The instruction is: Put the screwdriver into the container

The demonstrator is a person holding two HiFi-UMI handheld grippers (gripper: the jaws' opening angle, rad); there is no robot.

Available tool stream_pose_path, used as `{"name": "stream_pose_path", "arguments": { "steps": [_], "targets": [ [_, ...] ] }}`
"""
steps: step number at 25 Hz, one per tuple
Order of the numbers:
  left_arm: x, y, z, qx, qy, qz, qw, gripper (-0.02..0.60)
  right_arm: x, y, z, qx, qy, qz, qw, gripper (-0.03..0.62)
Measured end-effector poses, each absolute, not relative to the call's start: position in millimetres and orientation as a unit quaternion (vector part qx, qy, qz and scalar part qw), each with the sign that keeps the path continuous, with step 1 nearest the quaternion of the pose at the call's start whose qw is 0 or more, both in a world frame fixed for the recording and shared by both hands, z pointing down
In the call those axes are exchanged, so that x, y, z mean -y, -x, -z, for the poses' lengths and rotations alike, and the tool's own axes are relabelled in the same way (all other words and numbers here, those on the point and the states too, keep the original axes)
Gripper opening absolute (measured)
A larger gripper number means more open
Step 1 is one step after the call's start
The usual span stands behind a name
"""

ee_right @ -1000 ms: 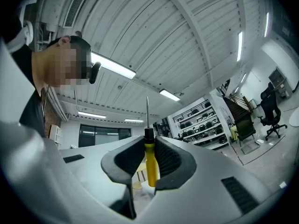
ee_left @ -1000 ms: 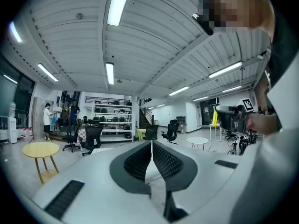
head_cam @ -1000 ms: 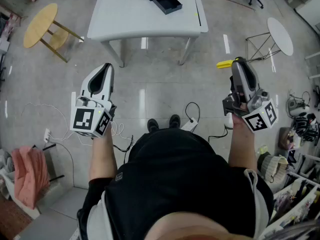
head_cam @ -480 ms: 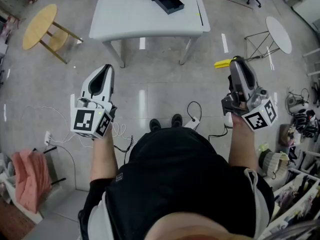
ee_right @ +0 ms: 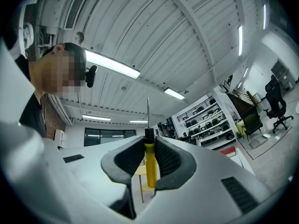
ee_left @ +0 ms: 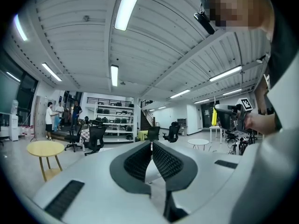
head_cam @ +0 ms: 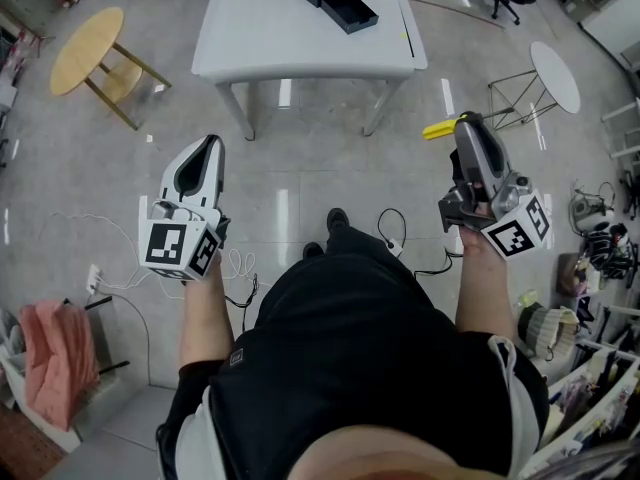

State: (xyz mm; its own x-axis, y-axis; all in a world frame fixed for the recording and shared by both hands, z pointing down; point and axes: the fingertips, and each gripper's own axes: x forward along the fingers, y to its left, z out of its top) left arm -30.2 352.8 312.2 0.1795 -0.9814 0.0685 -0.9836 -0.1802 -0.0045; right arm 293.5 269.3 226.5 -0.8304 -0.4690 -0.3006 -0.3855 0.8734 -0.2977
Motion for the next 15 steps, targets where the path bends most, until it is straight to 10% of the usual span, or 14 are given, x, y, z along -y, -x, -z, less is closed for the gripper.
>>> {"name": "stream_pose_path", "arguments": {
  "steps": [15],
  "targets": [
    [-301, 67, -324, 0.656, -0.753, -0.045, 0.029, 0.026, -203, -244, -243, -0.952, 0.204, 0.14, 0.182, 0.084]
  ]
}}
